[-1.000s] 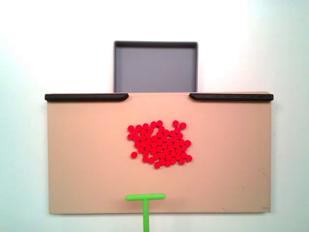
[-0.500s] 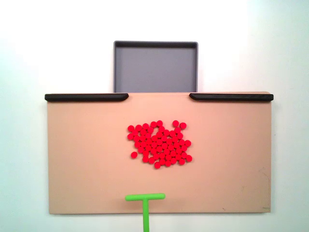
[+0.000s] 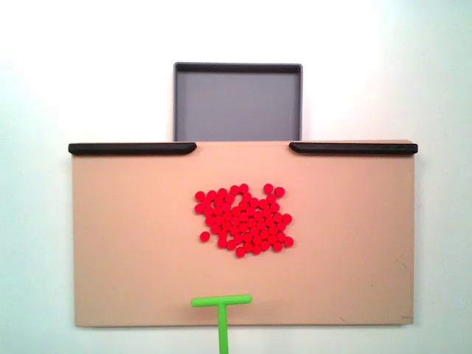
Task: Push granules from bottom to the grey container
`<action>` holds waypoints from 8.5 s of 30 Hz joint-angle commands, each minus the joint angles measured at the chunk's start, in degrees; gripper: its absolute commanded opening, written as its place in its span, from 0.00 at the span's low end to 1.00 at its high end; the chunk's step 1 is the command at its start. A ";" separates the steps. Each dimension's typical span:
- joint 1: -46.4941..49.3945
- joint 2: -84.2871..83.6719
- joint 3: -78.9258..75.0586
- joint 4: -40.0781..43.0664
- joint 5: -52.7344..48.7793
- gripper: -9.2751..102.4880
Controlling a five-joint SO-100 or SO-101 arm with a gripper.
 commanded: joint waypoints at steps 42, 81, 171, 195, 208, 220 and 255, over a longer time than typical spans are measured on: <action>5.01 -0.26 2.64 -6.59 -2.02 0.08; 2.64 -2.20 9.14 -14.41 -0.18 0.08; 2.29 -19.51 -3.52 -19.60 0.62 0.08; 1.23 -14.77 -9.40 -15.21 -0.18 0.08; 0.97 -2.64 -11.69 -2.72 -0.44 0.08; 1.23 7.03 -5.71 3.87 -0.79 0.08; 2.64 5.89 -2.55 3.34 0.18 0.08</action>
